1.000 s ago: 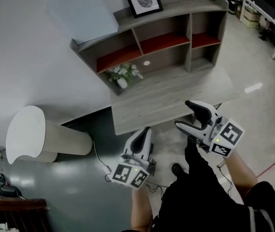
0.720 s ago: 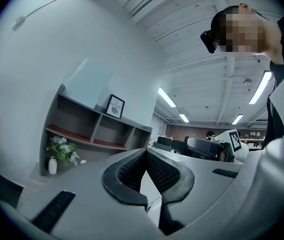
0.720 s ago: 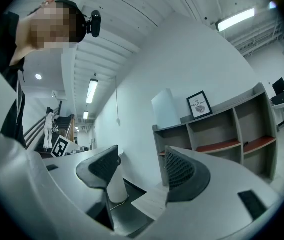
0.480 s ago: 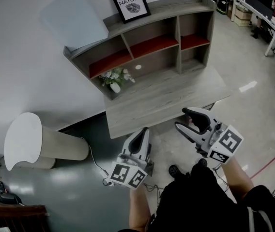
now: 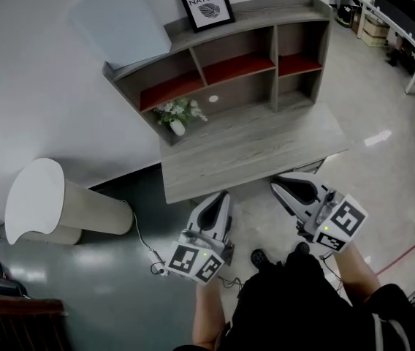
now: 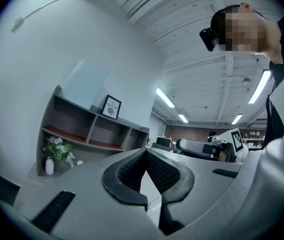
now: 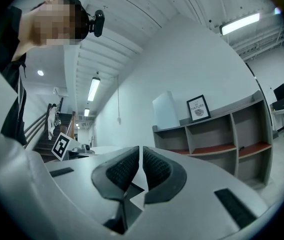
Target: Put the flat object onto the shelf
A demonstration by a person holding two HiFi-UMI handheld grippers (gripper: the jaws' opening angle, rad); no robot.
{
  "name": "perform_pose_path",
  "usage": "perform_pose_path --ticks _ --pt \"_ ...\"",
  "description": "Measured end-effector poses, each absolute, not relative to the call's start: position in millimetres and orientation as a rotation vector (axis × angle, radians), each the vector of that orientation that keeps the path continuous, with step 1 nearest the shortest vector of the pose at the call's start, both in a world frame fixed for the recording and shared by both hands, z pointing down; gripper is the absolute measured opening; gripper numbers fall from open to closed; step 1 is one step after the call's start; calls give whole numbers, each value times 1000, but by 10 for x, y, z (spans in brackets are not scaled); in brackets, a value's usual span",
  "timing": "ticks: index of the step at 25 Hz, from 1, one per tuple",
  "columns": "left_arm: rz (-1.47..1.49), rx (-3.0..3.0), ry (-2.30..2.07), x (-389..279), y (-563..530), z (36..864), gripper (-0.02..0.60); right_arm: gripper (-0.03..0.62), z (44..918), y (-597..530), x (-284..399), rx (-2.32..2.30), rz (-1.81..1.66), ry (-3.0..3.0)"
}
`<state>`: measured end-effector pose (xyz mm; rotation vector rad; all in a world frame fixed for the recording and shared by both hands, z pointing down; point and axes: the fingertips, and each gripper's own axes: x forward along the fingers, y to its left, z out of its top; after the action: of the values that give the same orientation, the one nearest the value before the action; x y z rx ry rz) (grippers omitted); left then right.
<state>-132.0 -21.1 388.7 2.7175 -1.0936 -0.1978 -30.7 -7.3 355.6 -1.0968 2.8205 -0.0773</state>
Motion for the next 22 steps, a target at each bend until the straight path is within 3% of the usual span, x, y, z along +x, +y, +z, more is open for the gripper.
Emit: perform_pose_path --ticks 22 --pt "-164 2748 -1114 -1292 -140 3851 14 12 3578 22 -270 -1087 -36 2851"
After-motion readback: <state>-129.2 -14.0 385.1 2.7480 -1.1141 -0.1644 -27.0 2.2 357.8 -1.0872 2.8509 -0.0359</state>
